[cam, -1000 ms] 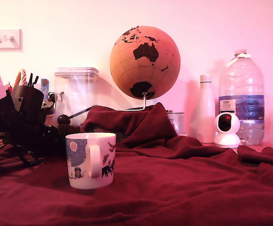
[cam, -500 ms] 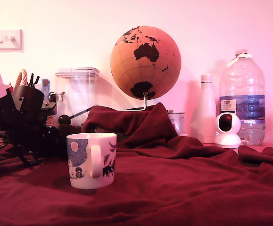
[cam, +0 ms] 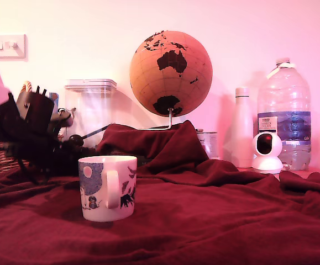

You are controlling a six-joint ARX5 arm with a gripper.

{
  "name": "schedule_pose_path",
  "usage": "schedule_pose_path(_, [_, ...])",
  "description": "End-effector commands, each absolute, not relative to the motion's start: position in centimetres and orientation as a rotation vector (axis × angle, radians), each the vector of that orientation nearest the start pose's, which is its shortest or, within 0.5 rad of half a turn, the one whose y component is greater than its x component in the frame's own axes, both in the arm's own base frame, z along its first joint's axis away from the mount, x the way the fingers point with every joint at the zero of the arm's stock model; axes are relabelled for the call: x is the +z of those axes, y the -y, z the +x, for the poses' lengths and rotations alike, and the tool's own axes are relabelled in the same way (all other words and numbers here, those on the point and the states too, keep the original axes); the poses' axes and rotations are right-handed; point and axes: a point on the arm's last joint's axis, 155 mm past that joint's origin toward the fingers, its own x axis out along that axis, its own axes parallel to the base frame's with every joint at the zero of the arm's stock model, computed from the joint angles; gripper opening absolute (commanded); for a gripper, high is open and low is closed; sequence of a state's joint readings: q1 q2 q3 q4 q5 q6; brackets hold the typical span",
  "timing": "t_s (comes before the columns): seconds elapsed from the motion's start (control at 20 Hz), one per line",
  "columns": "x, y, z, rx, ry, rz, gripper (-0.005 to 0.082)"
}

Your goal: Pick up the coffee capsules on the table and drop them inside the coffee cup

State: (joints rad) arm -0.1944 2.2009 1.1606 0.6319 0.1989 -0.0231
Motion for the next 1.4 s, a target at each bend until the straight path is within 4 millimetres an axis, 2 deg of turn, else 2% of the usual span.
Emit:
schedule_pose_path(0.0, [4.2,15.0,55.7,-0.395,-0.419,-0.019,0.0215])
schedule_pose_path(0.15, [3.8,15.7,55.0,-0.44,-0.435,-0.002,0.0215])
schedule_pose_path(0.35, [5.0,15.6,53.6,-0.453,-0.43,-0.003,0.0215])
schedule_pose_path(1.1, [13.4,15.7,45.0,-0.563,-0.269,0.021,0.021])
schedule_pose_path(1.35, [14.6,15.6,42.4,-0.589,-0.255,0.018,0.021])
